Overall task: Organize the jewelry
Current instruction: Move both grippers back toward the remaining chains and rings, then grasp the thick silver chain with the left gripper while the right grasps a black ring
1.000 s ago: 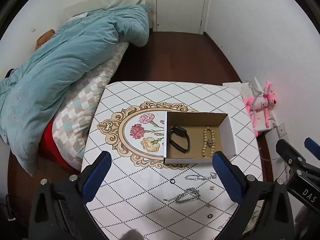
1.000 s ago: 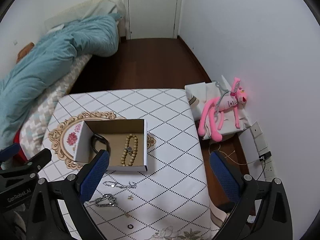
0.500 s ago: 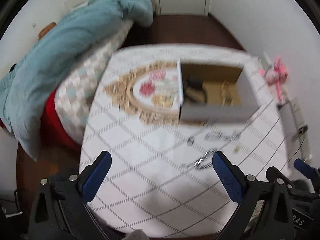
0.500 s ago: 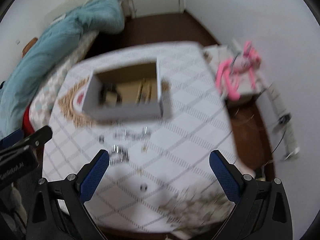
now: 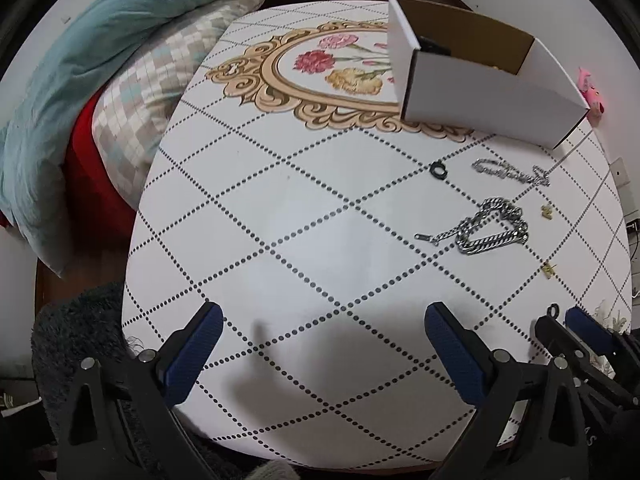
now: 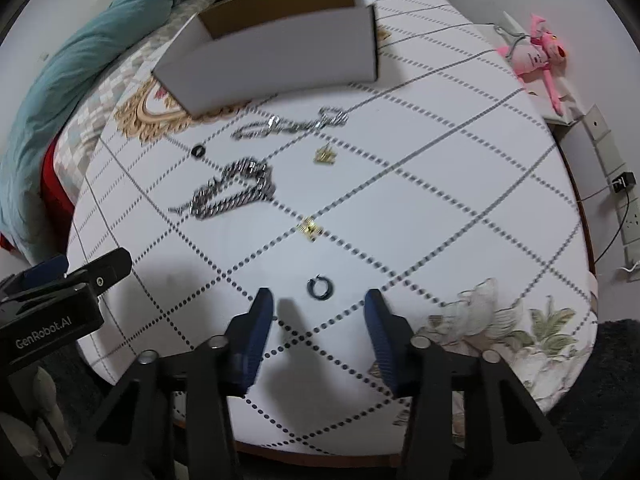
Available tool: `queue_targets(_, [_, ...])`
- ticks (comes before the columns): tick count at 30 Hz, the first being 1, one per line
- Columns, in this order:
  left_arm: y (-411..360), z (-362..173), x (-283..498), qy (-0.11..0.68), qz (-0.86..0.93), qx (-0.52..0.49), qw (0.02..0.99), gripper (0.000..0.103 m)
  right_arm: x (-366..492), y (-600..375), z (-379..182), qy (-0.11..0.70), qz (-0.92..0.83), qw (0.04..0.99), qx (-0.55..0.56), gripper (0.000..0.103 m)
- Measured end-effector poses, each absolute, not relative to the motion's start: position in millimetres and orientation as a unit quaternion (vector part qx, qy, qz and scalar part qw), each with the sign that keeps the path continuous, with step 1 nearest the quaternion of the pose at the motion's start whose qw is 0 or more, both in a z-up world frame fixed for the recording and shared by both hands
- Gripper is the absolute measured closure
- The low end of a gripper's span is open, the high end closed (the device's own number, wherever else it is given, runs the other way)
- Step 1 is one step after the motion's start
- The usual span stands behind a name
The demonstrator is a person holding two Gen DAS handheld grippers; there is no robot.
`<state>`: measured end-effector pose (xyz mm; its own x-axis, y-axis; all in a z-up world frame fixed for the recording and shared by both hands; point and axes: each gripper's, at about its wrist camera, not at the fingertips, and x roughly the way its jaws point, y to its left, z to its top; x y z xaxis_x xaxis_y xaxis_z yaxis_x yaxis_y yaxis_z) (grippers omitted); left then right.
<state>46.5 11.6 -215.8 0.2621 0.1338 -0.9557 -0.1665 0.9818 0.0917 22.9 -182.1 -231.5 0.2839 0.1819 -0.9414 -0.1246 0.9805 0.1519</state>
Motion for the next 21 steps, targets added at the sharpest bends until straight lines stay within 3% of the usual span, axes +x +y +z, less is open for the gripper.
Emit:
queue_targets(3, [12.2,-220.2,47.1,0.602,0.095,-0.016,0.793,0.000,22.9,-175.2,-231.1,0.576,0.088,0.813,0.003,0.064])
queue_targets(6, [10.4,-223.5,48.3,0.602,0.094,-0.013,0.793,0.000,25.4,-170.7,-230.6,0.565,0.075,0.822,-0.018,0.089])
queue_targets(12, [2.7,-226.2,62.8,0.603,0.076,-0.012,0.794,0.000,29.0,-196.1,-229.6,0.565,0.073,0.821,0.038,0.090])
queue_targets(17, [-3.5,-228.4,81.7,0.608,0.033,-0.074,0.790,0.001,38.0,-226.1,-223.6,0.558,0.051,0.825,0.075,0.090])
queue_targets(19, [-8.0,-231.5,89.7,0.611,0.018,-0.093,0.786,0.007,41.3,-235.3,-222.6,0.555,0.044,0.826,0.085,0.090])
queue_targets(21, [-14.5,-235.1,97.0,0.615,0.012,-0.091,0.784,0.021,44.9,-243.3,-222.4,0.551,0.037,0.828,0.097,0.090])
